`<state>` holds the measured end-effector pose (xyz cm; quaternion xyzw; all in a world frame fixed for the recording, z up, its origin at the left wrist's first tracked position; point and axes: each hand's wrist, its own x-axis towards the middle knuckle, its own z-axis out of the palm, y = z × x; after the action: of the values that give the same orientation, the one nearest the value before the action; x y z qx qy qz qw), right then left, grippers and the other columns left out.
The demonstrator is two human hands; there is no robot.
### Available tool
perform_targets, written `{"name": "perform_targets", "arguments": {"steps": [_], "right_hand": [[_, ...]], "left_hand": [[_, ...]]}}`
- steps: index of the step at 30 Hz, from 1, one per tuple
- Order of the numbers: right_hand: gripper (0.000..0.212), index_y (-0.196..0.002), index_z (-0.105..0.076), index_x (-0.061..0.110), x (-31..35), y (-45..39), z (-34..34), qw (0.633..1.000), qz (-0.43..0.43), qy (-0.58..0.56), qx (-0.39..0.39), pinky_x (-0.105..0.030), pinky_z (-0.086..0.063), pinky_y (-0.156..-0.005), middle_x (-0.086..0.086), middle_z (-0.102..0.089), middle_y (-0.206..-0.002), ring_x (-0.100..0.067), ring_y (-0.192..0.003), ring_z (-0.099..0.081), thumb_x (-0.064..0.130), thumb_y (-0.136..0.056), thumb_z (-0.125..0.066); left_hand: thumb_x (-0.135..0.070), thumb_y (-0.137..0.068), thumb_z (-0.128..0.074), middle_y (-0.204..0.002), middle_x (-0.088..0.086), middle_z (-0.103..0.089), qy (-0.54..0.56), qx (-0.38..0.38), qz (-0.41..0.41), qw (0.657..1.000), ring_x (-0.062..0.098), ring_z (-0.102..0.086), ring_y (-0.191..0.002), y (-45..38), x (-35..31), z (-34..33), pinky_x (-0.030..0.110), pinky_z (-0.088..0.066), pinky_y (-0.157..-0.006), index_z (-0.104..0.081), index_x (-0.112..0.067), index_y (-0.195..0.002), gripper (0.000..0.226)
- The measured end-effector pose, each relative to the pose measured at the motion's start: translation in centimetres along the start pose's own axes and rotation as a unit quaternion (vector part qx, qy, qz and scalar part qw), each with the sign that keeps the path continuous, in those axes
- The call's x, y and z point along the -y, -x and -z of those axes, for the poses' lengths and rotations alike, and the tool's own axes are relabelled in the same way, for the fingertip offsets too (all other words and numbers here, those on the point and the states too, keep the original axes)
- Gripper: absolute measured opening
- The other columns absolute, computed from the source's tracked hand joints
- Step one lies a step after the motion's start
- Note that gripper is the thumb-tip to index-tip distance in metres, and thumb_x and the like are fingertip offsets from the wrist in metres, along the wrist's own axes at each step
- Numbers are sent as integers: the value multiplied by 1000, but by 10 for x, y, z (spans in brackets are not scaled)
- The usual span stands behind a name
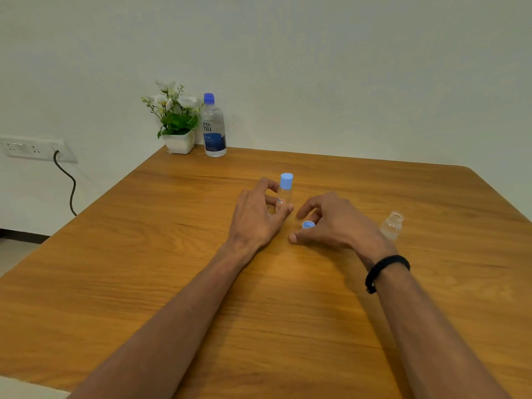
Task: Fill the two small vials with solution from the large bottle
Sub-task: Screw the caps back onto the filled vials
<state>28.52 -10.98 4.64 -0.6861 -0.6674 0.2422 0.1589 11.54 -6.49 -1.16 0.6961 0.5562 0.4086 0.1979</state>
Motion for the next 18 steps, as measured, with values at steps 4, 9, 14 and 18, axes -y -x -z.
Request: {"name": "perform_targets", "arguments": {"steps": [4, 9, 14, 18], "right_hand": [[23, -98, -78, 27, 2, -1, -2, 1000, 16, -7, -20, -24, -47, -67, 5, -70, -105, -11, -93, -65, 31, -81, -91], [18, -97, -75, 25, 7, 14, 18, 970, 107, -173, -133, -23, -60, -77, 9, -76, -99, -11, -90, -73, 25, -85, -89], [26, -109, -71, 1, 6, 31, 51, 843, 242, -433, -207, -44, -63, -96, -16, -78, -109, -29, -101, -76, 1, -86, -85], [32, -126, -71, 5, -29, 43, 74, 810, 229, -500, -203, -48, -61, -99, -21, -69, -115, -31, -105, -71, 1, -95, -76]], "left_hand": [[-48, -86, -79, -104, -12, -75, -6, 7, 7, 1000, 15, -60, -118, -1, 0, 0, 31, -38, -94, -52, -37, -124, 48], [-52, -85, -79, -111, -8, -74, 4, 28, 2, 1000, 18, -60, -118, 1, -1, 5, 38, -47, -98, -47, -35, -136, 62], [-61, -83, -77, -116, -12, -64, 38, 18, -5, 999, 17, -57, -120, 5, -8, 9, 33, -47, -90, -44, -38, -139, 69], [-66, -87, -71, -134, -6, -60, 41, -37, -41, 998, 15, -50, -127, 7, -15, 12, 13, -34, -83, -46, -35, -141, 67]]}}
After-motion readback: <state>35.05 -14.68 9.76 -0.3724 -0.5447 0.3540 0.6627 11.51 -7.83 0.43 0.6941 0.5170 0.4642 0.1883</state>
